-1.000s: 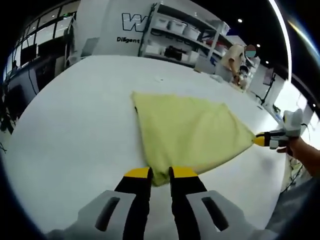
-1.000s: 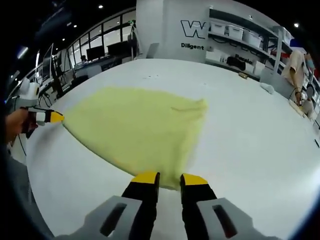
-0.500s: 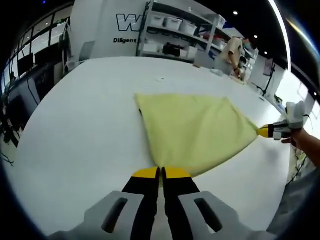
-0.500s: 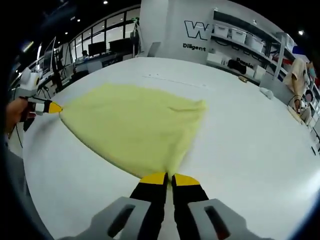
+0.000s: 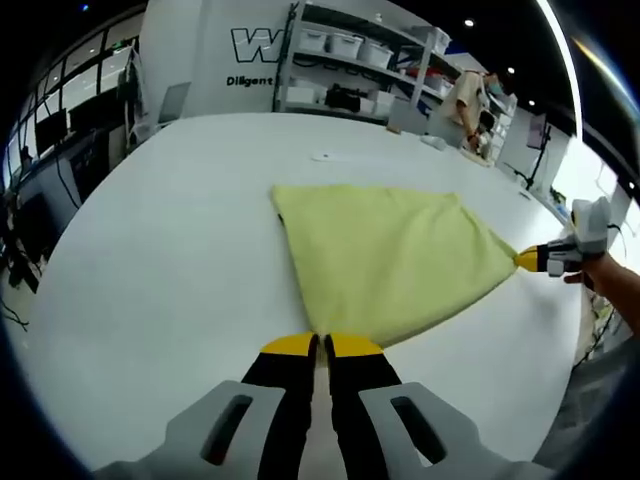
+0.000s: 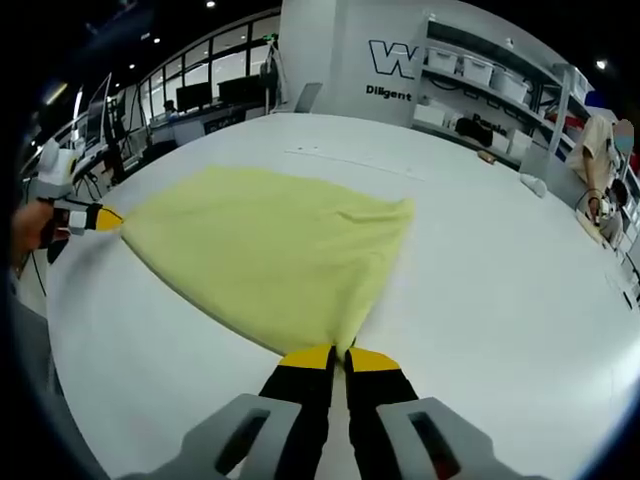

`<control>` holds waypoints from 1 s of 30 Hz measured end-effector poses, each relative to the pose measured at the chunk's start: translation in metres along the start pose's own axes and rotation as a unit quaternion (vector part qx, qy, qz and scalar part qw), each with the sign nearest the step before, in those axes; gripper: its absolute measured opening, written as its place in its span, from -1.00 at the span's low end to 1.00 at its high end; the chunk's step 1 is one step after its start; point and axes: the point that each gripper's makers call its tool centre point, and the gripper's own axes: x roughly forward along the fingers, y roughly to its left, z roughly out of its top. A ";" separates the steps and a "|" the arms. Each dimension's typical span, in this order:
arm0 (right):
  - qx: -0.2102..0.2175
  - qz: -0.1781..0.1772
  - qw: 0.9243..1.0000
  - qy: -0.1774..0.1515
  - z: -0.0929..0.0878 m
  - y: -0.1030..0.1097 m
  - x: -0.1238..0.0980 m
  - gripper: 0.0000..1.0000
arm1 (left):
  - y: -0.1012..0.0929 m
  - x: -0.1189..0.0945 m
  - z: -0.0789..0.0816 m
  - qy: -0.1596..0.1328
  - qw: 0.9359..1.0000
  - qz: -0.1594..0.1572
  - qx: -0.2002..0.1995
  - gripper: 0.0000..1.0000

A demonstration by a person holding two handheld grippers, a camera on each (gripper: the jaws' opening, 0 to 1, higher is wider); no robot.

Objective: Fold the garment on the visible template until the final outline fits inside the template.

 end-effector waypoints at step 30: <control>-0.003 0.000 1.000 0.006 -0.002 0.001 0.001 -1.00 | 0.008 -0.001 -0.004 0.025 0.999 0.013 0.017 -1.00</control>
